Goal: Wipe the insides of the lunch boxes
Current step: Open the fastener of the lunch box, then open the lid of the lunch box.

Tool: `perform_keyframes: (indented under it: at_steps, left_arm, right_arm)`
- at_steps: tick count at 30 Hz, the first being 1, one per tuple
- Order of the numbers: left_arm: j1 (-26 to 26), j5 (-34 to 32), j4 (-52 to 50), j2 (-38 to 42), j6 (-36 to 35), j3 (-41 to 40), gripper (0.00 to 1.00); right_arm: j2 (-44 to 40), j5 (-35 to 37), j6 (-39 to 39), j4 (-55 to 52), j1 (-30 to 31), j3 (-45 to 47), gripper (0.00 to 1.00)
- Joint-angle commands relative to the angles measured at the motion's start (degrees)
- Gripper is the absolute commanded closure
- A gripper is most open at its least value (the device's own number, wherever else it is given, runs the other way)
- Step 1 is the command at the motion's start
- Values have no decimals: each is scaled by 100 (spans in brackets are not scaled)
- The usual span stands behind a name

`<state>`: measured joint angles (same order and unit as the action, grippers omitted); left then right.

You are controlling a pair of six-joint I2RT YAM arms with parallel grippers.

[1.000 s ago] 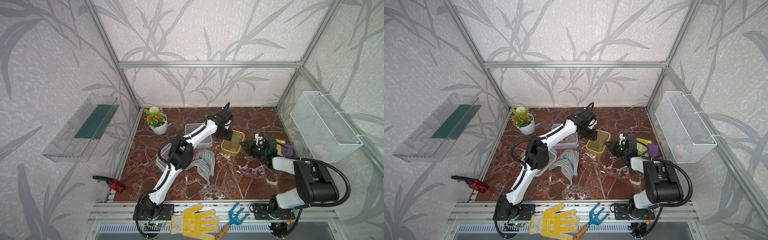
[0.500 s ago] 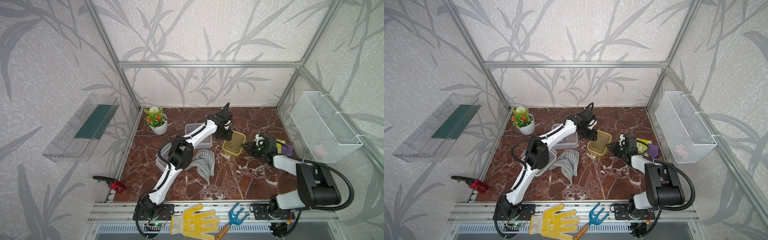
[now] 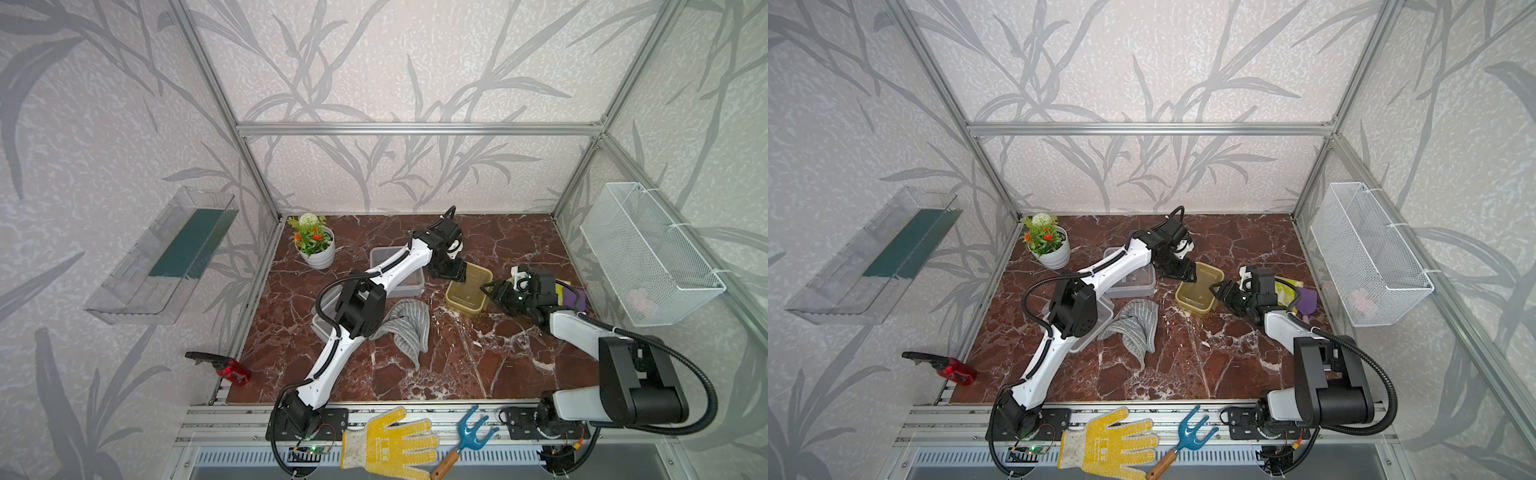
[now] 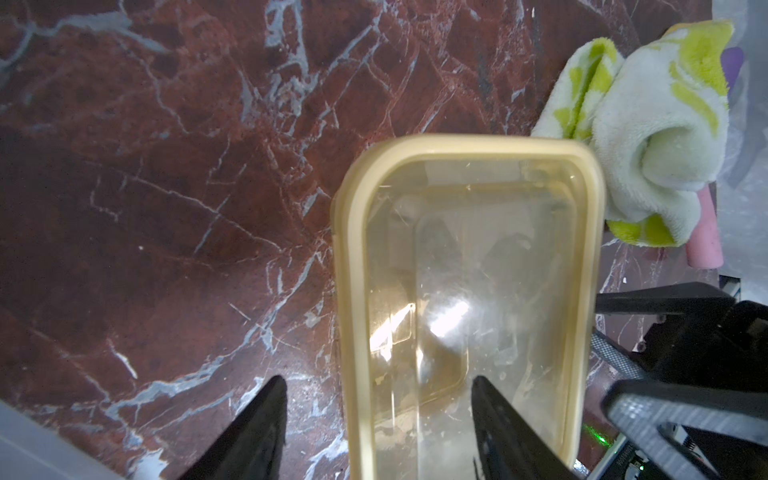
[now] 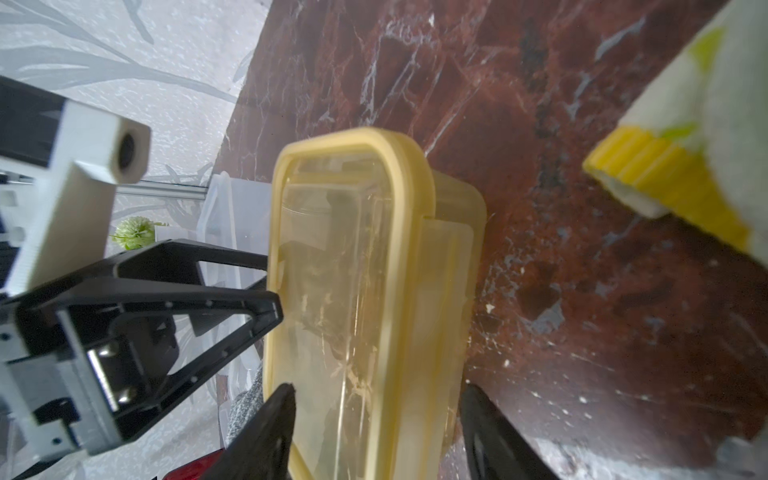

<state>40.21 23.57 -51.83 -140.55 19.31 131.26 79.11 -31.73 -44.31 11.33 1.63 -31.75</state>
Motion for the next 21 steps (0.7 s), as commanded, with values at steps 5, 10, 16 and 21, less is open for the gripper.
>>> perform_keyframes:
  at_steps: [5,10,16,21]
  left_arm:
    - [51,405,32,-104,229,161,32]
    - [93,726,210,-196,344,252,32]
    - [145,896,311,-301,430,299,32]
    - [181,1086,420,-420,617,408,32]
  right_arm:
    - [-317,-165,186,-345,-175,-12,34]
    - [-95,-177,243,-437,-232,6,34]
    - [-97,-201,296,-369,-338,107,34]
    - [-109,-343,263,-316,-479,190,34]
